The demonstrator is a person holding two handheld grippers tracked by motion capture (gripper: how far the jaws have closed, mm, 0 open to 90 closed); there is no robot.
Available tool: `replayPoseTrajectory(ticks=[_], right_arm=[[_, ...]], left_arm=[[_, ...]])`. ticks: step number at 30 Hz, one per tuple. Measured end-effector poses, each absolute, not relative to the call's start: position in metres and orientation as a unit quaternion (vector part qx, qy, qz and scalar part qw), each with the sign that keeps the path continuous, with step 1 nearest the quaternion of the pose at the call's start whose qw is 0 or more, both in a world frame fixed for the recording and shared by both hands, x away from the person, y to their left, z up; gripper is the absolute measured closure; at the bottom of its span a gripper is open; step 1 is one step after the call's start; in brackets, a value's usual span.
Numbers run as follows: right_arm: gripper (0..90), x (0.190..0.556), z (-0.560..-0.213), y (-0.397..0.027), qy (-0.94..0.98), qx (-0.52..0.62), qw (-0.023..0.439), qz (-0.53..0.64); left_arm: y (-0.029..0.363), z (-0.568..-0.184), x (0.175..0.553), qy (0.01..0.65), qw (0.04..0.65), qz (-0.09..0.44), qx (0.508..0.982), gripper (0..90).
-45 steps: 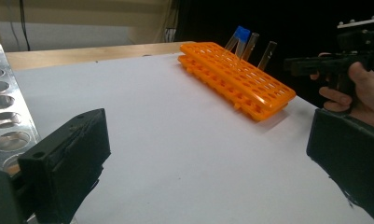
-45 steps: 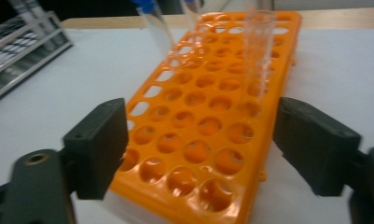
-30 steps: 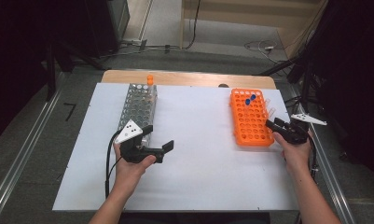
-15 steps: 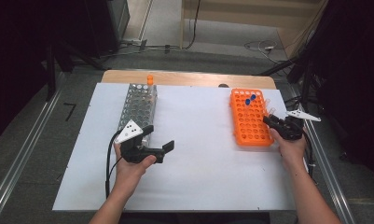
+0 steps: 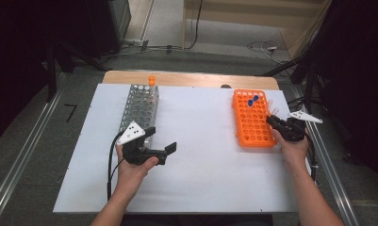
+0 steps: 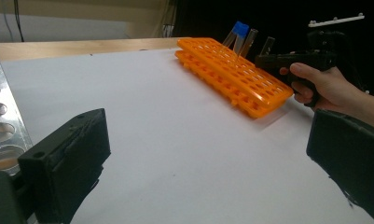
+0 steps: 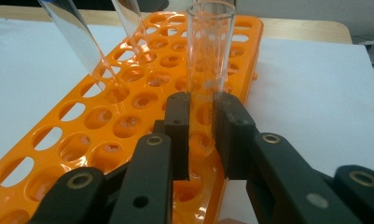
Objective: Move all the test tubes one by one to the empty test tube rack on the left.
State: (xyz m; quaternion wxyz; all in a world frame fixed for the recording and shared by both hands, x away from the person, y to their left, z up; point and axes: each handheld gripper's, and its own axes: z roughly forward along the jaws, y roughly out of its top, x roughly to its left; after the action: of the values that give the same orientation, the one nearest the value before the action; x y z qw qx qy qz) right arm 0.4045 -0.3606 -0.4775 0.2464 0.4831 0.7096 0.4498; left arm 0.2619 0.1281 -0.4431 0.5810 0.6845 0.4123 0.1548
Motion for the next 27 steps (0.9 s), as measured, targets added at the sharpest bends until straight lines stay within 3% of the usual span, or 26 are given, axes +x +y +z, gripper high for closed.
replayPoseTrajectory(ticks=[16,27], right_arm=[[73.9,0.377,-0.439,-0.367,0.688,0.469,0.265,0.486],[73.9,0.341,-0.424,-0.345,0.716,0.425,0.234,0.501]], left_arm=[[0.125,-0.442,0.261,0.410,0.582,0.155,0.685,0.0],[0.121,-0.439,0.259,0.403,0.584,0.154,0.688,0.0]])
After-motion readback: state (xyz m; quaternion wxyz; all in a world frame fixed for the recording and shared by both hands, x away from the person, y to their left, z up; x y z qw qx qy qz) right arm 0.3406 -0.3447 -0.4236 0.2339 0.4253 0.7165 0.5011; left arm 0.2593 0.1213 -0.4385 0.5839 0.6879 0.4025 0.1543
